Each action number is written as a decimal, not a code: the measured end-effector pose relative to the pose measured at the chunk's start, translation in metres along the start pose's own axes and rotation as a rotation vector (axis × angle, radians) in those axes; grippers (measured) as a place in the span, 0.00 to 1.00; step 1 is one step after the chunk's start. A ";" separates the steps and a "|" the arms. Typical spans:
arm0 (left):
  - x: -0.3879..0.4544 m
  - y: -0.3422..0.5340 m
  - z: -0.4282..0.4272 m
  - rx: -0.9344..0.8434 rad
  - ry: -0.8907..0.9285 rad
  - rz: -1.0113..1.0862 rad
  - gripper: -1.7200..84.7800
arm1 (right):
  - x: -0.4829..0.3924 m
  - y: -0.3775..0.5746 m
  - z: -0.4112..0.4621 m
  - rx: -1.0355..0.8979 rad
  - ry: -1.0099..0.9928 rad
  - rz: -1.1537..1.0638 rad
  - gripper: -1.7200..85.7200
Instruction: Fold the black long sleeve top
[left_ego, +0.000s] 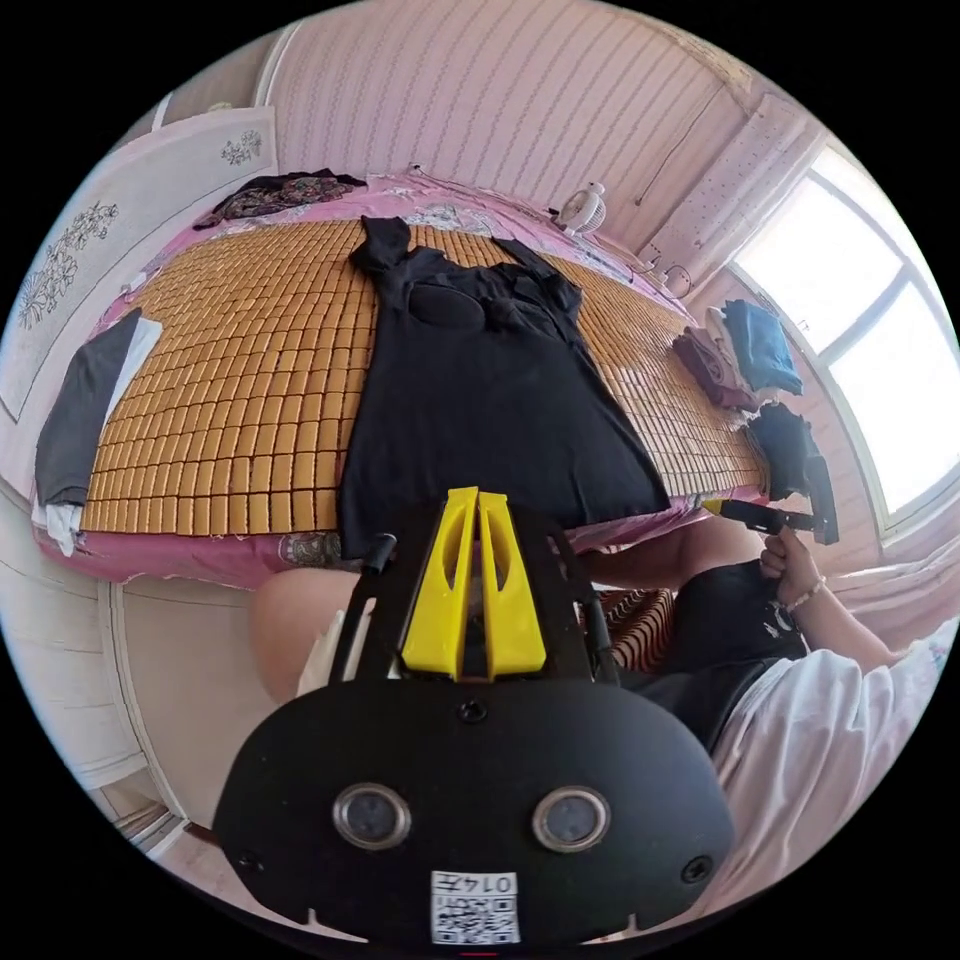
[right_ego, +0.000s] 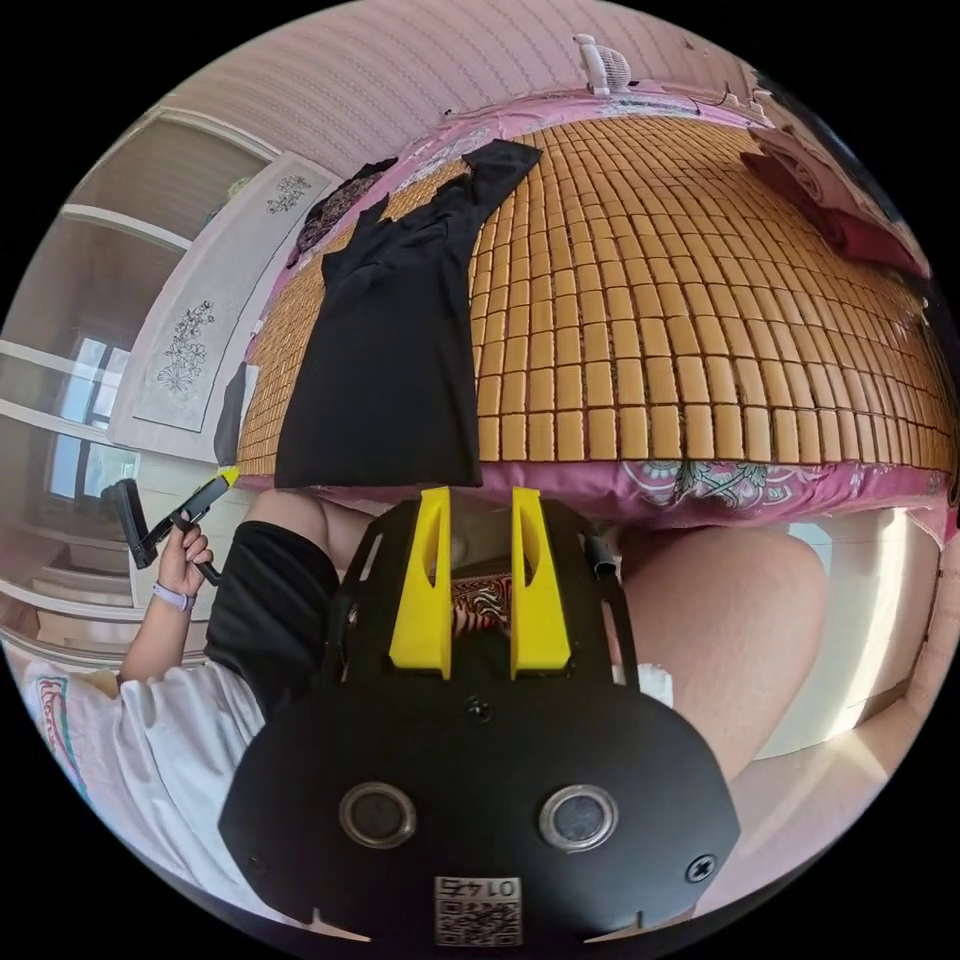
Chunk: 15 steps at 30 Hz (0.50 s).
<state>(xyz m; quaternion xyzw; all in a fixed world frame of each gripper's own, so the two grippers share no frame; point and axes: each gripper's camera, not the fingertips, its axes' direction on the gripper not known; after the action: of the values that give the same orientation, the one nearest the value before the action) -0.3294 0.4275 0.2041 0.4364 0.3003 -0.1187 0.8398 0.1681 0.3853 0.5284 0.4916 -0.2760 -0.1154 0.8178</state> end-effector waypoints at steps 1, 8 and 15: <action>0.010 0.001 0.005 0.011 0.011 0.033 0.01 | 0.004 0.001 -0.003 0.011 -0.018 0.008 0.12; 0.039 0.012 0.033 0.086 0.122 0.095 0.01 | 0.040 0.004 -0.029 0.086 -0.208 0.072 0.12; 0.052 -0.004 0.100 0.060 0.130 0.145 0.01 | 0.051 -0.027 -0.020 0.035 -0.254 0.045 0.12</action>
<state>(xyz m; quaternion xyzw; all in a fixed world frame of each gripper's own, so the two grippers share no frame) -0.2500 0.3475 0.2139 0.4888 0.3181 -0.0379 0.8115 0.2236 0.3633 0.5154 0.4812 -0.3901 -0.1536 0.7699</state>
